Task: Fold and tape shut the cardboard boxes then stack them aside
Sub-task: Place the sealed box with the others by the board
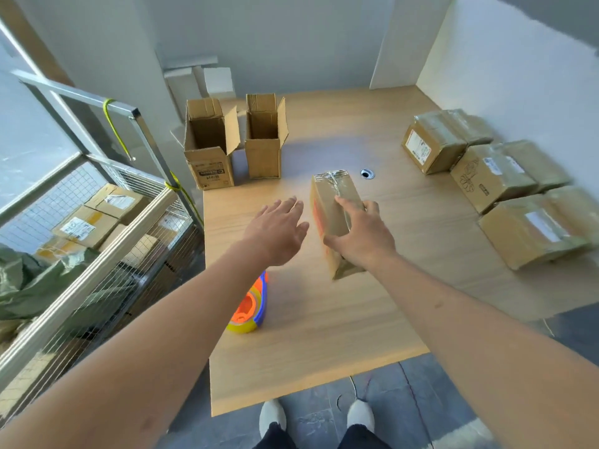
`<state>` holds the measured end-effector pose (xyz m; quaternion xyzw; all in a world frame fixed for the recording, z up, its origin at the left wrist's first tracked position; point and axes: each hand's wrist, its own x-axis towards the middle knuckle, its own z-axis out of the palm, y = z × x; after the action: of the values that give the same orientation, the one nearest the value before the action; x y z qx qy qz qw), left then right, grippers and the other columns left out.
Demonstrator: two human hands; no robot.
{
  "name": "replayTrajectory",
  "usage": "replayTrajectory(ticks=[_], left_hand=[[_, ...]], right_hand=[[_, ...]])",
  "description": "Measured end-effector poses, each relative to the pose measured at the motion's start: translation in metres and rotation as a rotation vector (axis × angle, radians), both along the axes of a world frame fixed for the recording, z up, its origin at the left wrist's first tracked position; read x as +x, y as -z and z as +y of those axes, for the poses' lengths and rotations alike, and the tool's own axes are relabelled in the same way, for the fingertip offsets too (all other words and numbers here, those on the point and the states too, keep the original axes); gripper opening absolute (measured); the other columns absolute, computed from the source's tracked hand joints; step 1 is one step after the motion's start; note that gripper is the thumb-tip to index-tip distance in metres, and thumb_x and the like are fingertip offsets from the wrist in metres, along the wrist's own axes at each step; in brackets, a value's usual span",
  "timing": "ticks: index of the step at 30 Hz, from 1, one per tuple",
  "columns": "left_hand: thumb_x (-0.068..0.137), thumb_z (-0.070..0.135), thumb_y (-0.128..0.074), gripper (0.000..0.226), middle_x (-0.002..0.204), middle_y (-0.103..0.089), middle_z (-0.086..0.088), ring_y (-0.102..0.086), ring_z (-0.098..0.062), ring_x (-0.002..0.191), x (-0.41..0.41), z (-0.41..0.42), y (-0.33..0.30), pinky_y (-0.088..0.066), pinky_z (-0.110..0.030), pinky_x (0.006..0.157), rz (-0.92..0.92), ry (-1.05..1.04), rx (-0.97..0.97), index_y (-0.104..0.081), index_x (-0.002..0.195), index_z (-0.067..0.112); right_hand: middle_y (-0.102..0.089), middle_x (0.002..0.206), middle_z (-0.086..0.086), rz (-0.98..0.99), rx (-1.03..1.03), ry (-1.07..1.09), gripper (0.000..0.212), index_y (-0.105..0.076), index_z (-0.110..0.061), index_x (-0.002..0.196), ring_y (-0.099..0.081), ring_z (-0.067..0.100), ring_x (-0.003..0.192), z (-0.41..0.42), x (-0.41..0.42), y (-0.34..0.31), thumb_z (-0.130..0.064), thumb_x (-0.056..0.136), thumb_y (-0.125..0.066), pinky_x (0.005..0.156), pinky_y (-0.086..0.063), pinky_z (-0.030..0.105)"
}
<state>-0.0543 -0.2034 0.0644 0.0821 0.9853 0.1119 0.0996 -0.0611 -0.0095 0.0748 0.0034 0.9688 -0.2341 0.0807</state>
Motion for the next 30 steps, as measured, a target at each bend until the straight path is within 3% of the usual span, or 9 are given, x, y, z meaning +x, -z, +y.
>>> replayTrajectory(ticks=[13,30], left_hand=[[0.109,0.046,-0.032,0.059,0.170,-0.019,-0.002,-0.017,-0.030,0.157,-0.025,0.093,-0.103,-0.021,-0.048,0.126,0.182,0.074,-0.027,-0.024,0.162,0.021],[0.109,0.045,-0.033,0.059,0.171,-0.016,-0.001,-0.014,-0.031,0.157,-0.053,0.319,-0.119,-0.018,-0.043,0.126,0.162,0.044,-0.022,-0.023,0.162,0.022]], right_hand=[[-0.031,0.147,0.005,0.160,0.008,0.095,0.089,-0.029,-0.050,0.154,-0.053,0.030,0.127,0.100,-0.001,-0.111,-0.059,0.077,-0.074,0.099,-0.052,0.047],[-0.031,0.152,0.005,0.131,-0.002,0.064,0.087,-0.032,-0.048,0.152,-0.050,0.031,0.129,0.338,-0.022,-0.119,-0.057,0.075,-0.071,0.096,-0.054,0.047]])
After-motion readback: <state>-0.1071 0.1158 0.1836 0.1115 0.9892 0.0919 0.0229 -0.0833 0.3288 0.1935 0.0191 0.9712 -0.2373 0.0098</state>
